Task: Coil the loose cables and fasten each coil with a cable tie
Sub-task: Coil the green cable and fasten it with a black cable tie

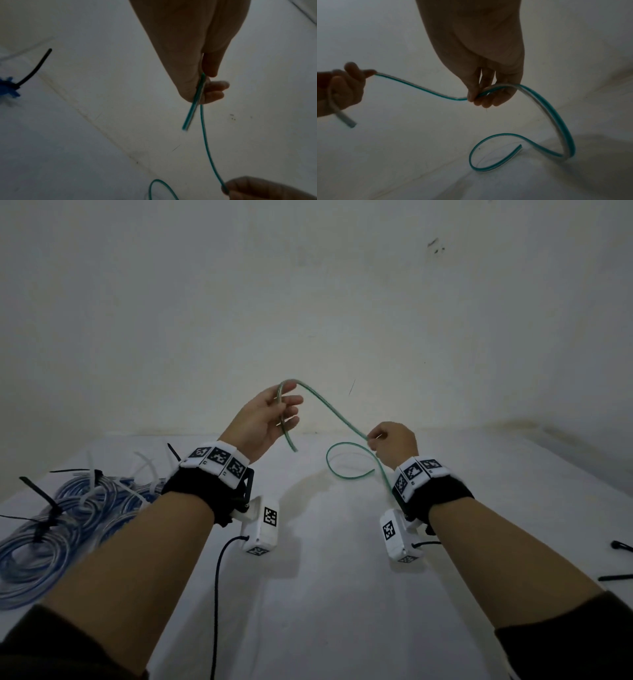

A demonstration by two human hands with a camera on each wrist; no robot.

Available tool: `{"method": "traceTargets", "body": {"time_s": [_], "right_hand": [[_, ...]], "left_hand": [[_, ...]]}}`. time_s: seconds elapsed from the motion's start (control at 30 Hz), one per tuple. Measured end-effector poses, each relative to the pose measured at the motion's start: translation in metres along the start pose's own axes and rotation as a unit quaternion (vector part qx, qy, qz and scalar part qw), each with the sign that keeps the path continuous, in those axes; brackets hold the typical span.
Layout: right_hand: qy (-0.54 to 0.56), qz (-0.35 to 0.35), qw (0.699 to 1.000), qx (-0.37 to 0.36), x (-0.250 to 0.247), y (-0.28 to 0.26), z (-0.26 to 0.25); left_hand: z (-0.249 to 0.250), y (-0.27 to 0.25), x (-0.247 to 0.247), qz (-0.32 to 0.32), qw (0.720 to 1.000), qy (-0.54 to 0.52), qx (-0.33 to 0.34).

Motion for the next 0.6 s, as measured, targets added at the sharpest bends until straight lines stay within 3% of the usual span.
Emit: {"method": "traceTargets", "body": {"time_s": [0.2, 0.33, 0.47, 0.6], "right_hand": [[-0.053, -0.131, 0.981, -0.132, 0.007, -0.016, -0.024], [-0.127, -0.199, 0.947, -0.217, 0.009, -0.024, -0.034], [-0.194, -0.177, 0.921, -0.289, 0.006, -0.031, -0.046], [-0.216, -0.099, 0.918, -0.317, -0.003, -0.032, -0.057]], "left_hand": [[-0.014, 0.002, 0.010, 0.050, 0.972, 0.197, 0.118], [-0.025, 0.007, 0.007, 0.045, 0.954, 0.279, 0.100], [-0.032, 0.002, 0.004, 0.011, 0.908, 0.409, 0.088], [-0.038, -0.006, 0.002, -0.035, 0.864, 0.501, 0.019]]}}
Point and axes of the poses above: each hand's wrist, its own y-axis towards the middle knuckle, its own x-axis out of the palm, z = x × y, the point moved 2 cm from there along y, towards the middle knuckle, and after that the axes turned 12 degrees about -y, right-handed, at the moved point
